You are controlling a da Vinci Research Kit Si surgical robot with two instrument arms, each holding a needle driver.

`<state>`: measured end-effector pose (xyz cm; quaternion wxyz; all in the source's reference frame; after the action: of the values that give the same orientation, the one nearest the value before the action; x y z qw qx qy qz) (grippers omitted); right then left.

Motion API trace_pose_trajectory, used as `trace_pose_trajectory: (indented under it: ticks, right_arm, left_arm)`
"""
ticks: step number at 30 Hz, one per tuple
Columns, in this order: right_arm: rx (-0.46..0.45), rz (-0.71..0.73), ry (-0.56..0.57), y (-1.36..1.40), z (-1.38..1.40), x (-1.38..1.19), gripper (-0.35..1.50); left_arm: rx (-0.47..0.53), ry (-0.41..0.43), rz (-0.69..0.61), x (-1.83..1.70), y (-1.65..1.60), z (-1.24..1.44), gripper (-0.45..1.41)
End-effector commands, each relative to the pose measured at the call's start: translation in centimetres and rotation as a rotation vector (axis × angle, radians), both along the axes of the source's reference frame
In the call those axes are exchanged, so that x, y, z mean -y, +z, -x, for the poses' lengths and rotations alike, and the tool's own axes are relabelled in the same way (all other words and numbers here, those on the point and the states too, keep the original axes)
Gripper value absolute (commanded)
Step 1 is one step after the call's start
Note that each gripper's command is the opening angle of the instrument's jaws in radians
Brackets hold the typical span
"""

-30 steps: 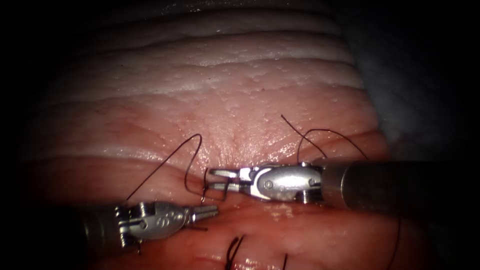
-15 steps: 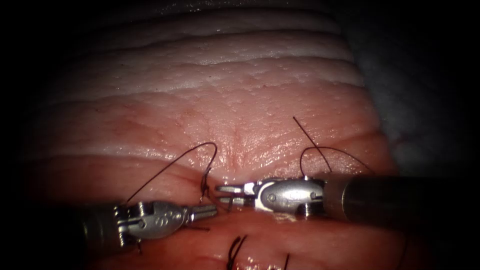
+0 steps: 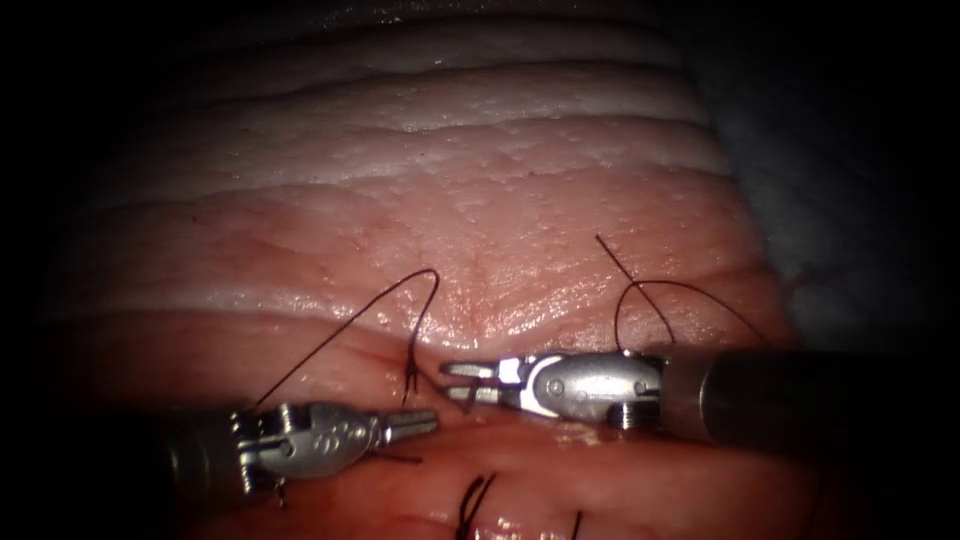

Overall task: Wound Closure
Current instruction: Push needle through tissue above incision with right hand

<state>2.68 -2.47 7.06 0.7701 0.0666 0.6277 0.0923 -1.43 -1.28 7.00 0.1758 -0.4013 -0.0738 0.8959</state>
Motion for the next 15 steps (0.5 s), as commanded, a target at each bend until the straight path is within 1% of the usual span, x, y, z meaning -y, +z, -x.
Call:
trace_pose_trajectory:
  ticks: [1, 4, 6, 9, 15]
  right_arm:
    - [-0.021, 0.009, 0.035, -0.1, -0.1, -0.24, -0.35]
    - [-0.055, 0.009, 0.067, -0.22, -0.13, -0.49, -0.35]
    - [-0.068, 0.0, 0.078, -0.25, -0.15, -0.59, -0.35]
    - [-0.086, -0.004, 0.092, -0.24, -0.18, -0.69, -0.35]
    - [-0.108, -0.007, 0.117, -0.1, -0.15, -0.79, -0.35]
  left_arm:
    - [0.0, -0.002, -0.002, -0.01, 0.05, 0.07, -0.26]
    - [0.001, -0.004, -0.012, -0.09, 0.03, 0.12, -0.26]
    - [0.007, -0.019, -0.011, -0.16, 0.01, 0.16, -0.26]
    - [0.023, -0.048, -0.004, -0.26, -0.01, 0.21, -0.28]
    - [0.038, -0.072, 0.006, -0.37, -0.02, 0.27, -0.3]
